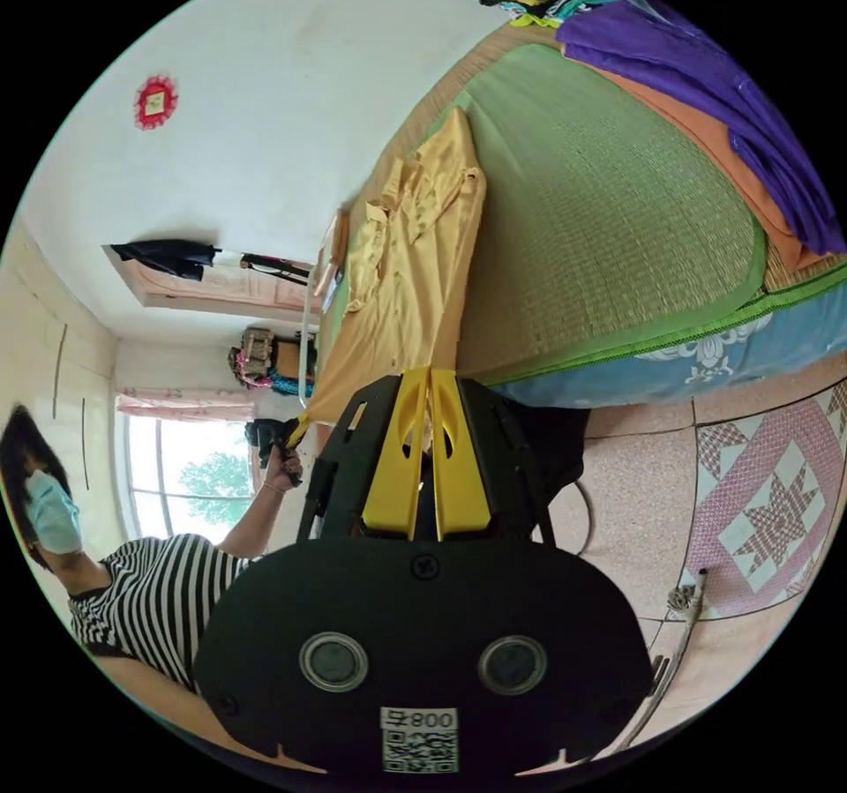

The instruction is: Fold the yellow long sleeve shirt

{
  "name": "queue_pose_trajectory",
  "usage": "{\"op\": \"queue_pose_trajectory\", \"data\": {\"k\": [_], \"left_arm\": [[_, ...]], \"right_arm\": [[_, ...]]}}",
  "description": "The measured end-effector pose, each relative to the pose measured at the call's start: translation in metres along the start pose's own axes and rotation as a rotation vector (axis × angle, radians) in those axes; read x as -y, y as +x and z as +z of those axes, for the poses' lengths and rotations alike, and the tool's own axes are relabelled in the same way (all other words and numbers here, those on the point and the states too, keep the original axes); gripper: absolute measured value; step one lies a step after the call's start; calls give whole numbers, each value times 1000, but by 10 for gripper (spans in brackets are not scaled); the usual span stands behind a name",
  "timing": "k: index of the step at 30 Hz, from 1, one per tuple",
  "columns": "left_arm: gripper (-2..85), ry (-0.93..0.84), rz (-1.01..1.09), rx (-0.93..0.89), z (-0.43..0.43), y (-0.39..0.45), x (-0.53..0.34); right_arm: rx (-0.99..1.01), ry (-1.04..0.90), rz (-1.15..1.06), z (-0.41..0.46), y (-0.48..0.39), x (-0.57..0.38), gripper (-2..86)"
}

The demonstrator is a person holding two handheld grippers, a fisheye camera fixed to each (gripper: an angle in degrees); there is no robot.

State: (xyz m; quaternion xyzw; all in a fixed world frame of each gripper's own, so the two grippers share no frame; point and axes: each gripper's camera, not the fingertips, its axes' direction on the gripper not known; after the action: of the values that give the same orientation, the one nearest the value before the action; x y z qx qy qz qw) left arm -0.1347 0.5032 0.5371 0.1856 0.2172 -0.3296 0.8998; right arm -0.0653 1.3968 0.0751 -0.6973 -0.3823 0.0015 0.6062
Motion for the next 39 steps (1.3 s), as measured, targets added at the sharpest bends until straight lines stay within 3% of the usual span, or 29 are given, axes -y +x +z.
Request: {"op": "queue_pose_trajectory", "data": {"k": [15,22,31,39], "left_arm": [[9,40,136,-137,-110,14,-66],[10,68,108,-178,-133,14,-54],[10,97,182,-176,-142,64,34],[11,147,186,-127,-135,116,180]], "right_arm": [[101,-2,-167,-54,-45,-78,1],[98,23,-161,-51,-34,-67,1],[77,60,-214,-26,-41,25,1],[43,91,-209,21,-34,171,1]]}}
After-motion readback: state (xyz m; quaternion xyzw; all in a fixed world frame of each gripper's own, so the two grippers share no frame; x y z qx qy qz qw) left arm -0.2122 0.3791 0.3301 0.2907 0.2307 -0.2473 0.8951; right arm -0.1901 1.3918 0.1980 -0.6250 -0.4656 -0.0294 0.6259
